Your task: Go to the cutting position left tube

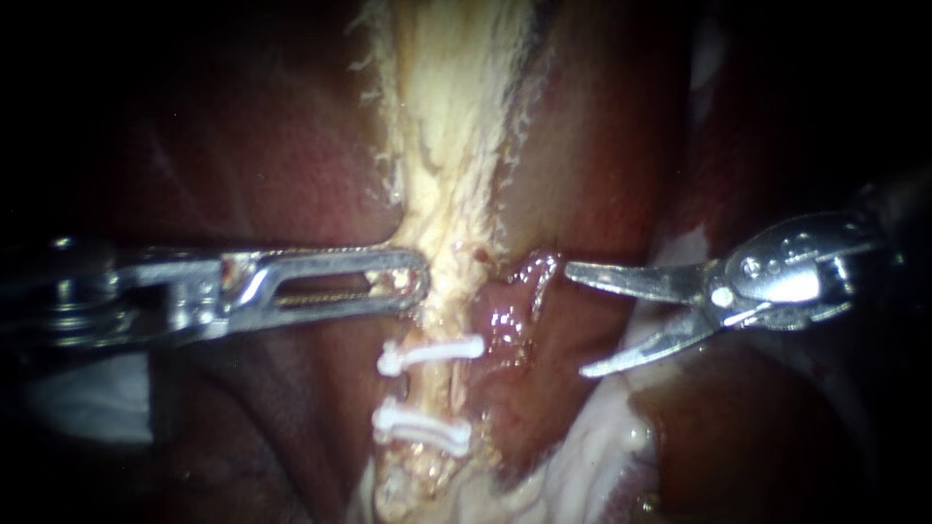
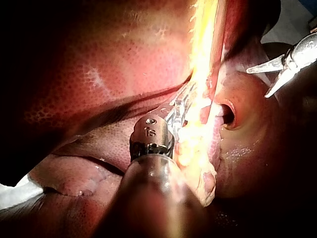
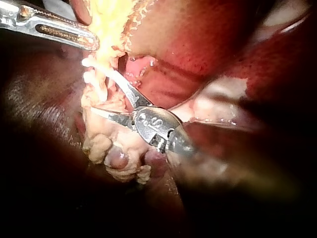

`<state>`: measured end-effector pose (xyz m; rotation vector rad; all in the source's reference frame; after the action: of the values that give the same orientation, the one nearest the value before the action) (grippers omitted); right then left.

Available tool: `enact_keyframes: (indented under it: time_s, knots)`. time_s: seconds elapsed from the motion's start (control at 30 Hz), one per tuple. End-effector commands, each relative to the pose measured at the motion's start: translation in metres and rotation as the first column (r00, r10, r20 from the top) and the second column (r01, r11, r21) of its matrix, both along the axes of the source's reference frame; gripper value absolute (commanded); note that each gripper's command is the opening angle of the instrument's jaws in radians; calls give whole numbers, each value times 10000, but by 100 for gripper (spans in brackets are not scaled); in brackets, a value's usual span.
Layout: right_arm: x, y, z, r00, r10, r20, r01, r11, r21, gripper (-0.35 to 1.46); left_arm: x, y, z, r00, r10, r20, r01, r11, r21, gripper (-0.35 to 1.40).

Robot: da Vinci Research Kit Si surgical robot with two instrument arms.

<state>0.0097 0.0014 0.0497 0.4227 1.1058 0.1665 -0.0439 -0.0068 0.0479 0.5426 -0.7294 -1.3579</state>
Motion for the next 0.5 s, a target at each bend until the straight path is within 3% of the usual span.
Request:
enact_keyframes:
  time_s: [0.03, 0.13, 0.27, 0.5]
  knots:
    - [0, 0, 0, 10000, -3, -1, 3, 10000, 0, 143, 0, 0, 0, 10000, 2, 3, -2, 10000, 1, -35]
    - [0, -4, 2, 9999, -121, -123, 122, 9999, 48, 143, 3, 1, -4, 10000, 18, 17, -18, 10000, 18, -35]
    - [6, -16, 7, 9992, -321, -229, 330, 9987, 388, 143, 19, 4, -20, 10000, 70, 59, -70, 9999, 88, -35]
    - [32, -49, 29, 9943, -1063, -53, 1061, 9862, 1271, 143, 47, 10, -42, 10000, -95, 28, 95, 10000, -24, -35]
